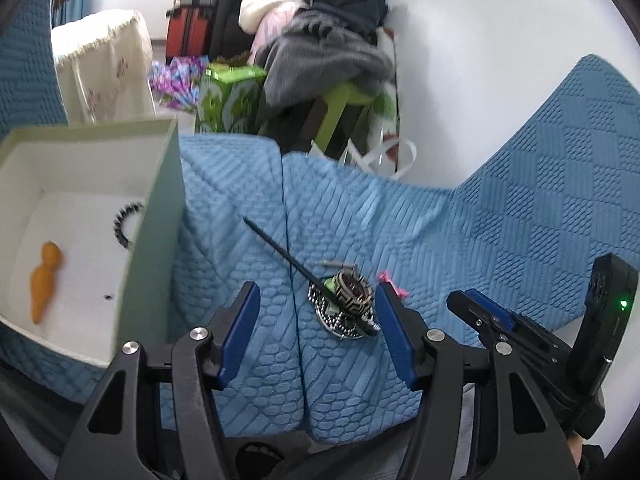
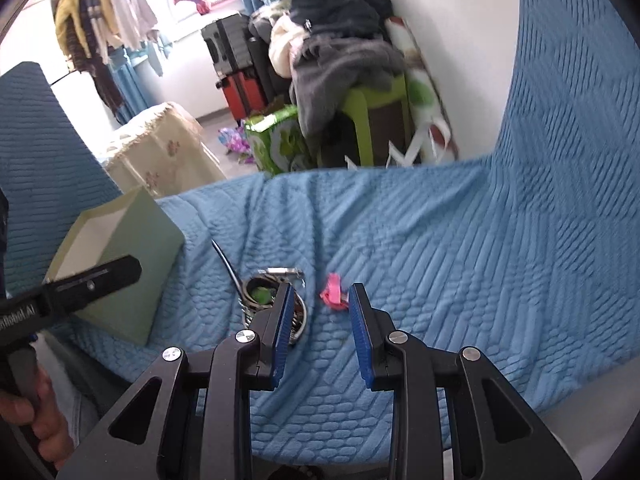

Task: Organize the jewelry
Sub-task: 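Grasp the black hairpin stick with the left tool while the right tool grasps the pink clip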

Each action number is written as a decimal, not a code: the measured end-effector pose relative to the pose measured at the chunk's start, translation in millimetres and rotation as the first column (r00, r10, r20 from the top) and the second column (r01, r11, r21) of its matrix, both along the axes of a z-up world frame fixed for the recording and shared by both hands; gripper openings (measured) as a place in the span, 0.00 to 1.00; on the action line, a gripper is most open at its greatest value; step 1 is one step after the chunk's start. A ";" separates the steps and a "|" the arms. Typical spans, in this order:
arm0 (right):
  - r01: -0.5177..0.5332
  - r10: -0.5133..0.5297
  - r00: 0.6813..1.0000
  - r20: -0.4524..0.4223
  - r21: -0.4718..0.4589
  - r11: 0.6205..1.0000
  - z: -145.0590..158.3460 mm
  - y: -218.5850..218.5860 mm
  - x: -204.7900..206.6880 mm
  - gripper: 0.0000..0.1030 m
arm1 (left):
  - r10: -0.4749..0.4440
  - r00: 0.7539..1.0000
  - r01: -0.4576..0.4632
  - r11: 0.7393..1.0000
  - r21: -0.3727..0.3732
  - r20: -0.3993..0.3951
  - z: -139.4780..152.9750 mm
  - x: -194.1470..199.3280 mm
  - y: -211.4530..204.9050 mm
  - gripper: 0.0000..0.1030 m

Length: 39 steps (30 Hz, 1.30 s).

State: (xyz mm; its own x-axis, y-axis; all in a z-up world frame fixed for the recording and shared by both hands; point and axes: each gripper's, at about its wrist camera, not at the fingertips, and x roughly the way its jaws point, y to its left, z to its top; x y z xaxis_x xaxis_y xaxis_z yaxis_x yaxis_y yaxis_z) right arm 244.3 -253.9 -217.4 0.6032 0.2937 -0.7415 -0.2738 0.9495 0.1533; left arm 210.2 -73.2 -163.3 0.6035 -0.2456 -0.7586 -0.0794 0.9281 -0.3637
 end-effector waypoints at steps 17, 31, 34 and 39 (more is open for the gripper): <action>-0.150 0.149 0.988 -0.038 -0.043 0.988 -51.2 14.6 37.2 0.25 | 0.102 0.985 -0.116 0.988 -0.099 -0.139 -61.5 55.8 -4.1 0.43; -0.158 0.148 0.986 -0.080 -0.130 0.979 -71.5 22.7 47.4 0.25 | 0.107 0.975 -0.120 0.991 -0.054 -0.194 -82.4 70.4 -19.5 0.26; -0.156 0.148 0.987 -0.066 -0.138 0.978 -70.6 22.5 46.3 0.22 | 0.095 0.978 -0.104 0.994 -0.038 -0.188 -80.5 71.8 -23.4 0.22; -0.155 0.146 0.987 -0.065 -0.146 0.977 -71.1 21.1 41.1 0.19 | 0.065 0.978 -0.082 0.994 -0.076 -0.197 -79.8 71.7 -20.8 0.17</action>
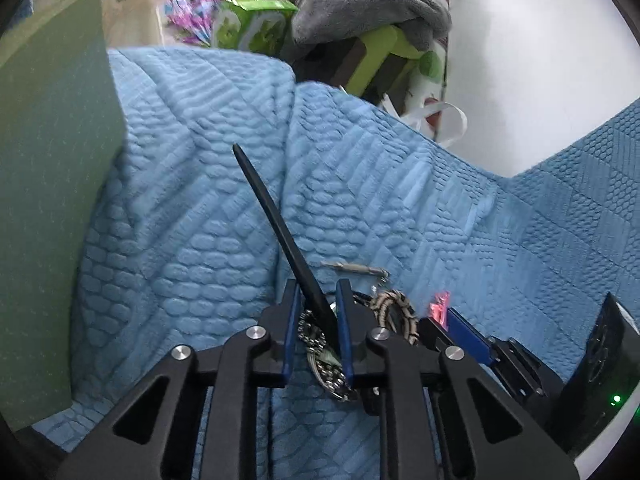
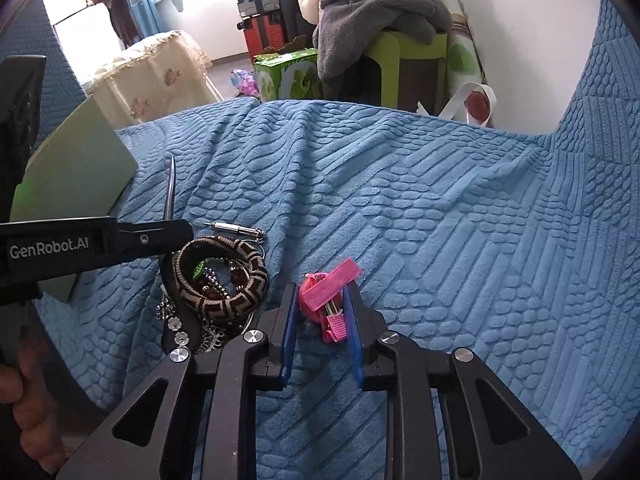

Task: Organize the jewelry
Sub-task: 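Grasp the black hairpin stick with the left tool while the right tool grasps the pink clip, then carry the stick and the pink clip with both tools over the box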

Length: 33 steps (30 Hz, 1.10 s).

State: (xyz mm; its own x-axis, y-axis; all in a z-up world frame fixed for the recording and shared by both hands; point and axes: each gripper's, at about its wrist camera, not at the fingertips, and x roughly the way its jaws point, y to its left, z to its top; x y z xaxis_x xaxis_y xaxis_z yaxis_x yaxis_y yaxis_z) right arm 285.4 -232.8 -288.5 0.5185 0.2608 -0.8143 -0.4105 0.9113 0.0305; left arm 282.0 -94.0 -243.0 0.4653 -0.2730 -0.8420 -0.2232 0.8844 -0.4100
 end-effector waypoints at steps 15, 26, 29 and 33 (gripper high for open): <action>0.010 -0.010 1.000 0.017 0.008 1.000 17.5 6.7 -7.0 0.19 | -0.079 0.995 0.076 0.995 0.069 0.054 25.7 -12.4 -2.9 0.09; 0.037 -0.037 0.998 0.045 0.014 0.999 33.8 9.9 -18.7 0.19 | -0.133 0.985 0.122 0.987 0.106 0.107 51.2 -30.2 2.2 0.07; 0.042 -0.044 0.997 0.063 0.021 0.999 40.5 10.8 -22.7 0.18 | -0.129 0.984 0.118 0.988 0.095 0.124 56.8 -36.7 10.2 0.07; 0.045 -0.046 0.996 0.076 0.015 0.999 46.5 14.5 -31.8 0.19 | -0.130 0.981 0.117 0.989 0.094 0.142 65.0 -45.1 16.8 0.07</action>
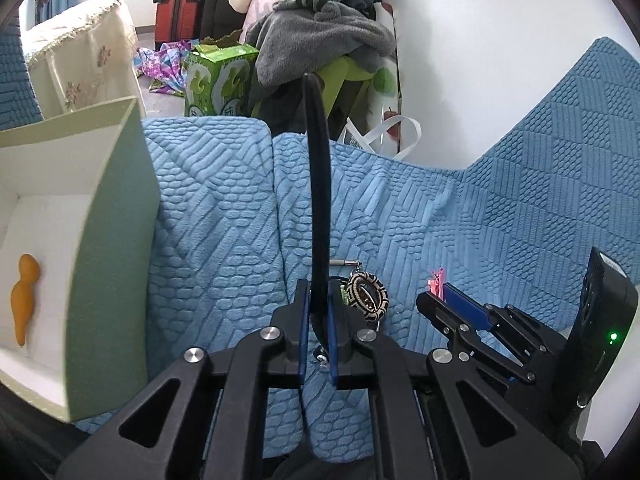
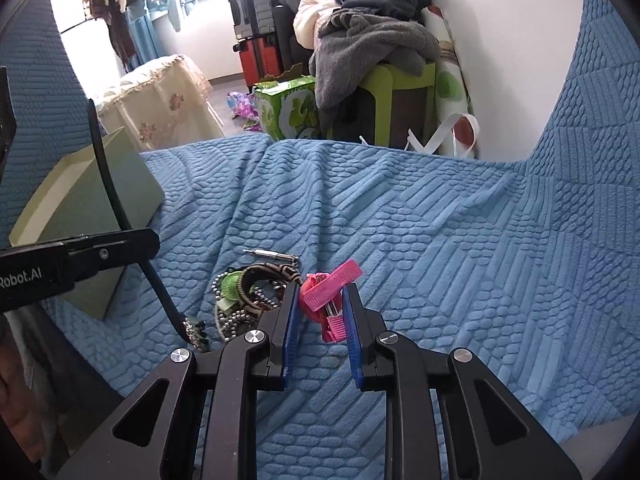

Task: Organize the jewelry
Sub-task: 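Carry the stick and the pink clip with both tools over the box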

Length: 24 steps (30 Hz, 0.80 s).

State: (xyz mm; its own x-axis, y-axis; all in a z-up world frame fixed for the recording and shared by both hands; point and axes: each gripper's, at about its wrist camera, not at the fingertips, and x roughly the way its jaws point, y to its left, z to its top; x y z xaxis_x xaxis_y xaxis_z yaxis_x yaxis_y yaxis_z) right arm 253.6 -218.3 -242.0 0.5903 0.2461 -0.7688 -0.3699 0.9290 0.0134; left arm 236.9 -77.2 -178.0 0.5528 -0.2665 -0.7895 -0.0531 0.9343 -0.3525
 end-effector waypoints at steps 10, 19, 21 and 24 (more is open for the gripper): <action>0.058 -0.056 0.998 -0.038 0.051 0.997 16.3 1.5 -18.1 0.19 | -0.044 0.999 0.044 0.999 0.009 -0.007 7.6 -19.2 17.7 0.07; 0.080 -0.076 0.994 -0.076 0.060 0.995 34.8 15.0 -32.9 0.19 | -0.096 0.995 0.096 0.995 -0.011 -0.012 24.4 -27.5 27.4 0.07; 0.078 -0.075 0.996 -0.052 0.062 0.995 50.5 20.0 -35.3 0.19 | -0.107 0.994 0.107 0.994 -0.006 -0.004 32.6 -28.0 30.0 0.07; 0.076 -0.074 0.997 -0.032 0.079 0.994 72.3 27.5 -36.4 0.19 | -0.114 0.993 0.114 0.993 -0.008 0.006 48.4 -27.0 37.7 0.07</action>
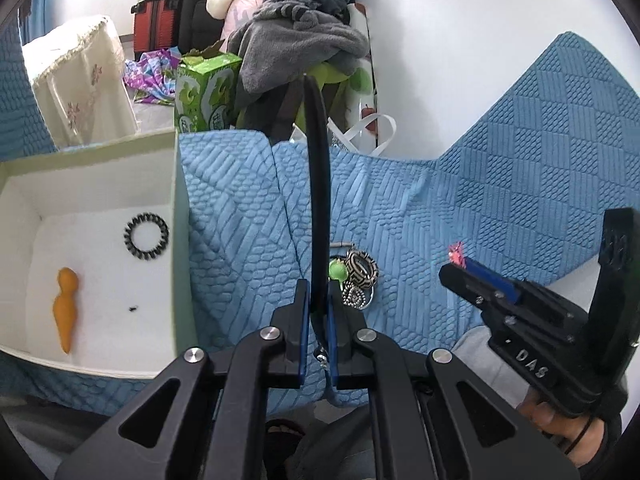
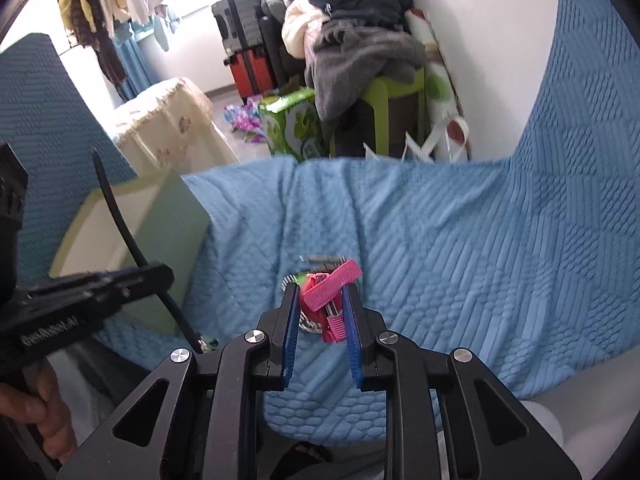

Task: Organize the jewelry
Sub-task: 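Carry the stick and the pink clip with both tools over the box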

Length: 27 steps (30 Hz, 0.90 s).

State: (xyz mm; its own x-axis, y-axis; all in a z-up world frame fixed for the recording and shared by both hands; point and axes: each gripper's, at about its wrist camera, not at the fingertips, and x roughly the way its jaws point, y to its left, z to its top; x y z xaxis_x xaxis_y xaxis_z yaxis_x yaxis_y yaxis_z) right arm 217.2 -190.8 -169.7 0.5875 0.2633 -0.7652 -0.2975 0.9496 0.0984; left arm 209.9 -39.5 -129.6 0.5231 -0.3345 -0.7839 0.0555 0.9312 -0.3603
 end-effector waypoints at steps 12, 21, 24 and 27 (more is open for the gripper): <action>-0.048 0.044 0.994 0.098 0.046 0.998 78.3 48.1 2.0 0.19 | 0.032 0.994 -0.041 0.996 0.079 0.107 69.4 -2.0 47.8 0.07; -0.123 0.113 0.983 0.146 0.055 0.991 102.7 102.6 5.9 0.19 | 0.097 0.983 -0.116 0.986 0.121 0.156 89.7 -9.5 98.4 0.07; -0.159 0.150 0.978 0.143 0.049 0.986 97.4 127.6 5.3 0.19 | 0.116 0.982 -0.136 0.982 0.132 0.147 84.1 -11.4 113.3 0.07; -0.190 0.183 0.976 0.119 0.053 0.980 82.6 151.0 6.3 0.19 | 0.133 0.984 -0.150 0.978 0.146 0.120 71.9 -14.2 127.1 0.07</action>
